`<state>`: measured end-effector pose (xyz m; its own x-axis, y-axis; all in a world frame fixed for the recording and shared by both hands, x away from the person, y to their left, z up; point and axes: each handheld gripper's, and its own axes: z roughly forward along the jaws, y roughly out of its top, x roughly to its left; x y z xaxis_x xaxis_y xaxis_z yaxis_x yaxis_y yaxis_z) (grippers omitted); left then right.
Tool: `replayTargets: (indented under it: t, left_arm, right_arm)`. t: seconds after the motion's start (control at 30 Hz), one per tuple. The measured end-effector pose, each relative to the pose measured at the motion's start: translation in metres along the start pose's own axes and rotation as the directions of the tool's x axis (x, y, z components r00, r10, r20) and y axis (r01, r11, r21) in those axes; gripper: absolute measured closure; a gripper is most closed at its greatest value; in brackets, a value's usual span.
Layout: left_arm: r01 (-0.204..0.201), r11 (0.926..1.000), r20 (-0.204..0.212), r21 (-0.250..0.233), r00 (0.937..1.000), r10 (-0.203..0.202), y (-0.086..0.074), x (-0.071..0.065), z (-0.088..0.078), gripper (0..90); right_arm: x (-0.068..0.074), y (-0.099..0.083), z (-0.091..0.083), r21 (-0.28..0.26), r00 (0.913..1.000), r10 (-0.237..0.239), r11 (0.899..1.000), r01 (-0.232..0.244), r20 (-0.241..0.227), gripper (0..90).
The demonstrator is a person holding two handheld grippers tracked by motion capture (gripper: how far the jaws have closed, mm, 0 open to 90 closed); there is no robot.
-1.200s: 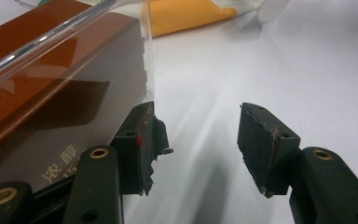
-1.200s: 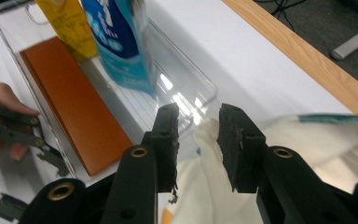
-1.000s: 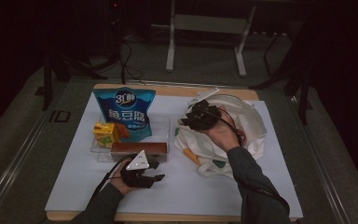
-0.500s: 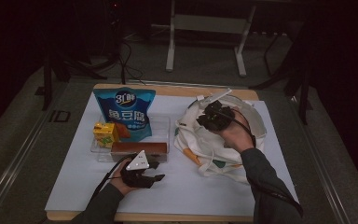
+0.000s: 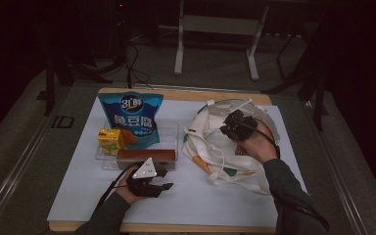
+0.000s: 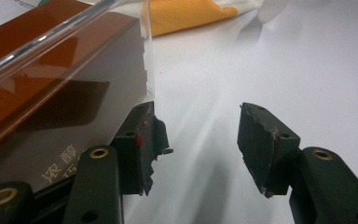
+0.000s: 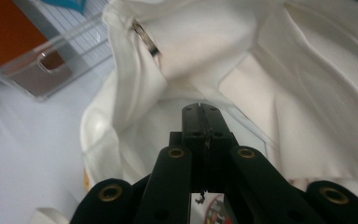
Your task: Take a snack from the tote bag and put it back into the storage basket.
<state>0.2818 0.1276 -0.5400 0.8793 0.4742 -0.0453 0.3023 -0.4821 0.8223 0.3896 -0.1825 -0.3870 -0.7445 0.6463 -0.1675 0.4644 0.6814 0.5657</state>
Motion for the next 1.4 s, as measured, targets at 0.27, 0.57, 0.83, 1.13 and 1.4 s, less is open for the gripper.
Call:
replayTargets:
  t: [0.27,0.57,0.83,1.13,1.4]
  left_arm:
    - [-0.002,1.0000,-0.001,0.002,1.0000,0.002,0.000,0.000,0.000,47.0]
    - [-0.003,1.0000,-0.001,0.003,1.0000,0.003,0.000,0.000,0.000,47.1]
    - [-0.003,1.0000,-0.002,0.003,1.0000,0.003,0.000,0.000,0.000,47.1]
    - [-0.001,1.0000,-0.002,0.003,1.0000,0.001,0.000,-0.001,0.000,47.1]
    - [-0.002,1.0000,-0.003,0.004,1.0000,0.002,0.000,-0.001,0.000,47.0]
  right_arm:
    - [-0.009,-0.014,-0.003,0.020,0.9998,0.016,1.000,-0.016,0.011,89.9]
    - [-0.015,-0.038,0.001,0.083,0.9997,0.015,0.996,-0.017,0.021,89.9]
    - [-0.019,-0.067,0.003,0.135,0.9992,0.035,0.990,-0.037,0.021,89.9]
    - [-0.019,-0.089,0.008,0.190,0.9987,0.039,0.981,-0.045,0.034,89.9]
    - [-0.020,-0.095,0.011,0.217,0.9979,0.040,0.975,-0.050,0.052,89.9]
